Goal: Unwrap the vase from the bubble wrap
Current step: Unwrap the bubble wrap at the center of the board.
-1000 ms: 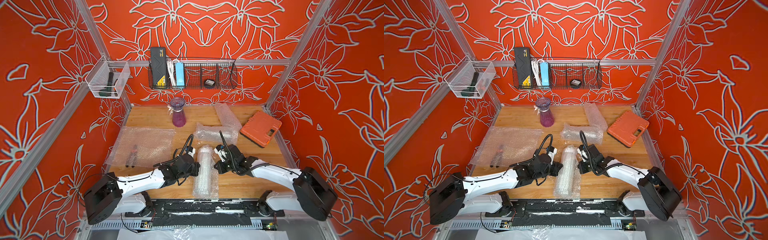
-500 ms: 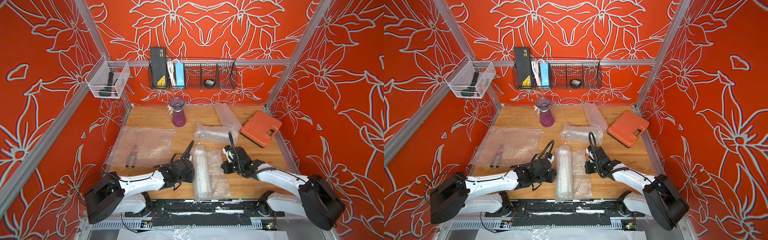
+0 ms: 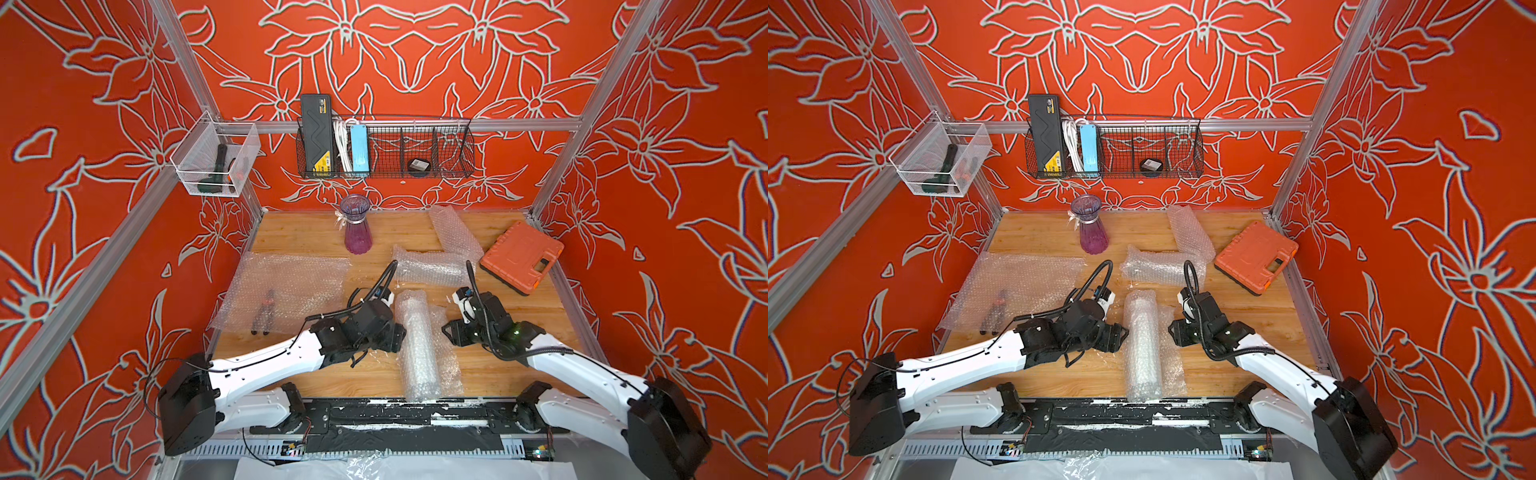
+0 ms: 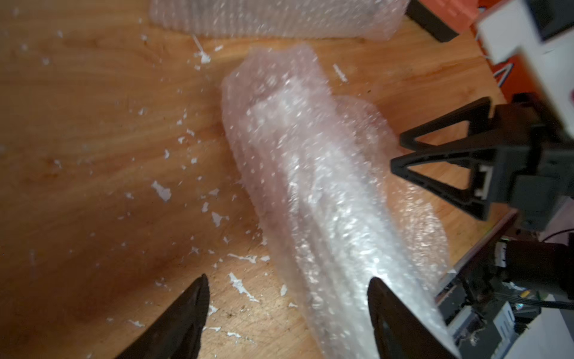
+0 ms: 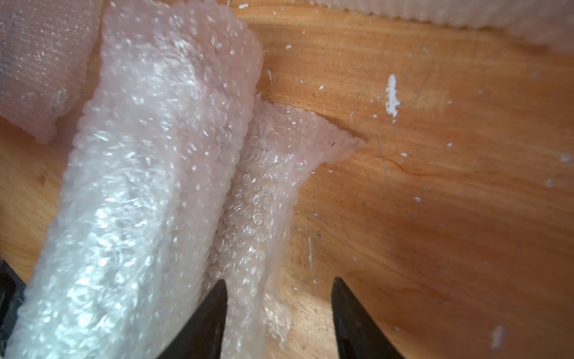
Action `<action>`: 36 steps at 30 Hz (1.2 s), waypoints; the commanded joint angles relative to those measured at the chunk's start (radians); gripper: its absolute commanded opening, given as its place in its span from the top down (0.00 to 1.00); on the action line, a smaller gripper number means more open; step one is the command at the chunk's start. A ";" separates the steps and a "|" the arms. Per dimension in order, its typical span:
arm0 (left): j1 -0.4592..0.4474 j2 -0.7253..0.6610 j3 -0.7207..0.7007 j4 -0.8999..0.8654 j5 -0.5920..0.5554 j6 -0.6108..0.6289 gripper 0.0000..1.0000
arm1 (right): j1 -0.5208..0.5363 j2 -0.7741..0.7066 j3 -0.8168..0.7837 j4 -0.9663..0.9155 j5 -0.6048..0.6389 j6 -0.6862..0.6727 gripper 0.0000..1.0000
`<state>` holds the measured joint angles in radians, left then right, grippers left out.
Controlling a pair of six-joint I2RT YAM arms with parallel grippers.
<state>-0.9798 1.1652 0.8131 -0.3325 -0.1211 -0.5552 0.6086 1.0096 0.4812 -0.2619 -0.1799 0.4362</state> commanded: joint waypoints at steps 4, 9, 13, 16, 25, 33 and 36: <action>-0.116 0.130 0.120 0.050 0.051 -0.019 0.23 | -0.003 -0.138 0.049 -0.184 0.085 -0.049 0.41; -0.126 0.253 0.132 0.177 0.119 -0.085 0.30 | 0.000 -0.210 0.059 -0.226 0.048 -0.044 0.42; -0.127 0.310 0.124 0.196 0.105 -0.080 0.36 | 0.002 -0.201 0.059 -0.219 0.001 -0.052 0.41; -0.126 0.333 0.097 0.200 0.113 -0.079 0.39 | 0.002 -0.181 0.066 -0.213 -0.012 -0.066 0.41; -0.054 0.184 -0.087 0.141 0.064 -0.124 0.44 | 0.002 -0.152 0.074 -0.195 -0.014 -0.111 0.39; 0.032 0.017 -0.230 0.019 0.021 -0.155 0.44 | 0.002 -0.139 0.076 -0.161 -0.025 -0.111 0.39; 0.130 -0.062 -0.263 -0.070 0.041 -0.132 0.44 | 0.003 -0.150 0.090 -0.178 -0.015 -0.124 0.37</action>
<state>-0.9188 1.1267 0.6113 -0.1802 -0.0502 -0.6880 0.6086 0.8753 0.5301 -0.4404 -0.1925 0.3336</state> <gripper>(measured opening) 0.557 0.623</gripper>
